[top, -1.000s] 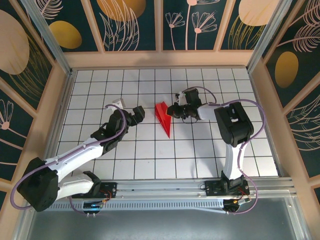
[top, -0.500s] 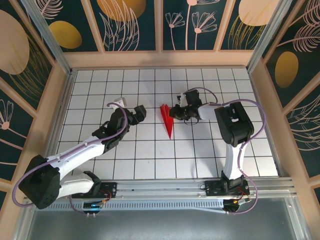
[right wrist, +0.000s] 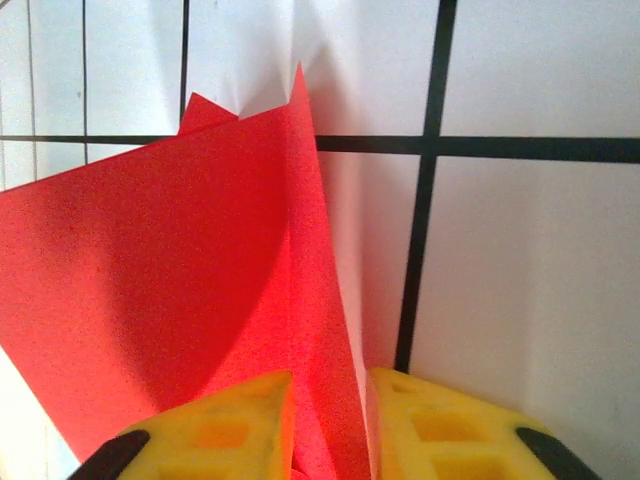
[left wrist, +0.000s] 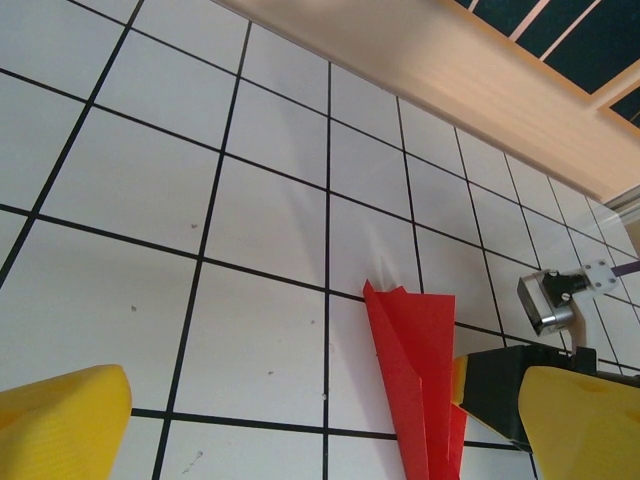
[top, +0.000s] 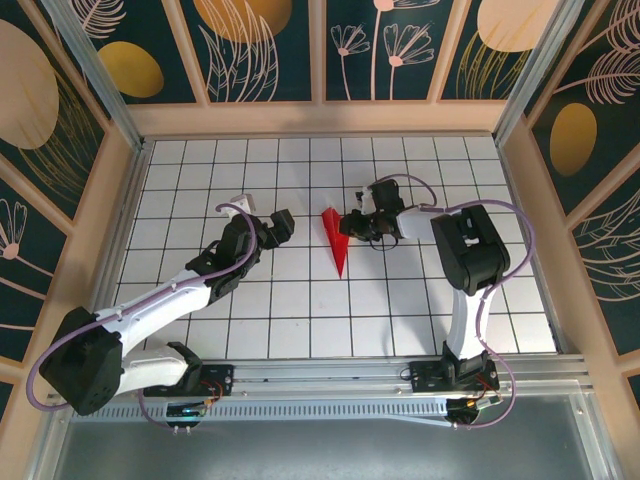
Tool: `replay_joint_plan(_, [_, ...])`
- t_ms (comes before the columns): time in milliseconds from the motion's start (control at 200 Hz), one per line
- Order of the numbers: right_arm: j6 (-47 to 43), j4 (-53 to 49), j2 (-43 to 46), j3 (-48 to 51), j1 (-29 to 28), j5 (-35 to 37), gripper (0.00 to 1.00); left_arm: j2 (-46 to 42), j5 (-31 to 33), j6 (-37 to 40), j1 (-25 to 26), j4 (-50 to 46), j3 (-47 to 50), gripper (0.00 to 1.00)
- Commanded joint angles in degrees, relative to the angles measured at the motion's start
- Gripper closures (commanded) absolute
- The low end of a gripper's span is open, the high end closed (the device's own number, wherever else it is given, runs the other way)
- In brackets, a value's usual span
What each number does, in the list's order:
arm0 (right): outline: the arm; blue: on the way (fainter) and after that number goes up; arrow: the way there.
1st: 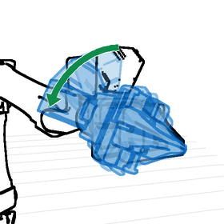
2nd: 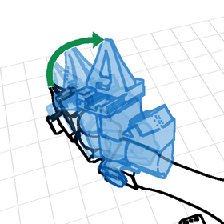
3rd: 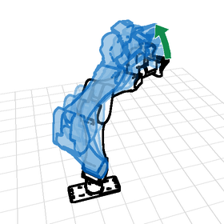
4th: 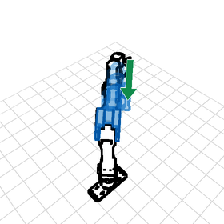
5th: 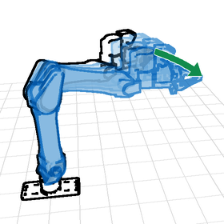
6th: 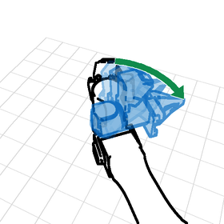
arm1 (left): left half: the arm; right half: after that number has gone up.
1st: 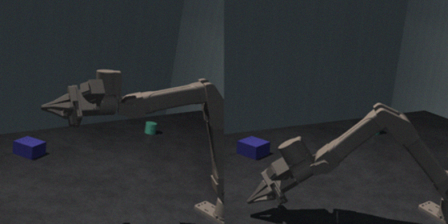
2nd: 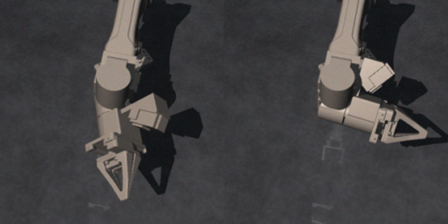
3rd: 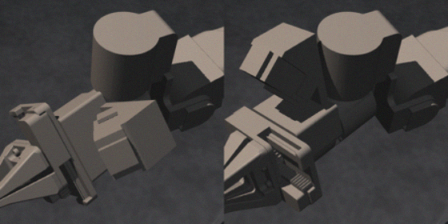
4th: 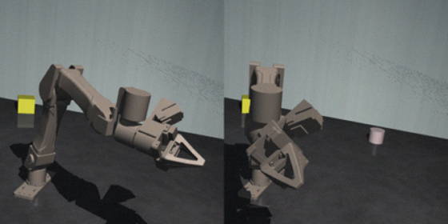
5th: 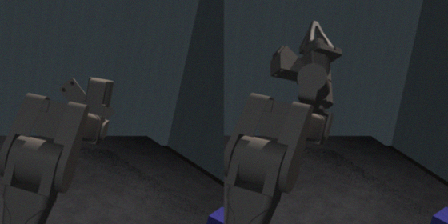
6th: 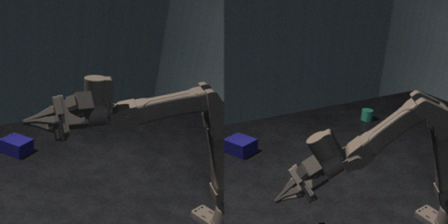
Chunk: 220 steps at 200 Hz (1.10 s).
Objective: Fold a paper plane with a square sheet of paper (fold left side to right side)
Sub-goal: Turn over the paper plane at the center of the table, then pick up the paper plane at the center of the table.
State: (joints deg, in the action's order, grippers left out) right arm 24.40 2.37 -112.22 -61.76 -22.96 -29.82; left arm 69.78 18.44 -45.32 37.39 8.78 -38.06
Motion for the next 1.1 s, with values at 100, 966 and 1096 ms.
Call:
replay_joint_plan(100, [-3.4, -4.6, 5.0, 0.2, 0.1, 6.0, 0.63, 0.2, -0.4, -0.7, -0.7, 0.2, -1.8, 0.01])
replay_joint_plan(966, [-7.5, -16.7, 6.2, -3.8, -5.7, 1.6, 0.47, -0.4, -4.7, -1.5, -4.1, -0.6, -1.2, 0.01])
replay_joint_plan(1096, [-7.7, -16.9, 5.4, -3.9, -6.0, 2.1, 0.47, -0.3, -4.7, -1.4, -4.0, -0.6, -1.2, 0.01])
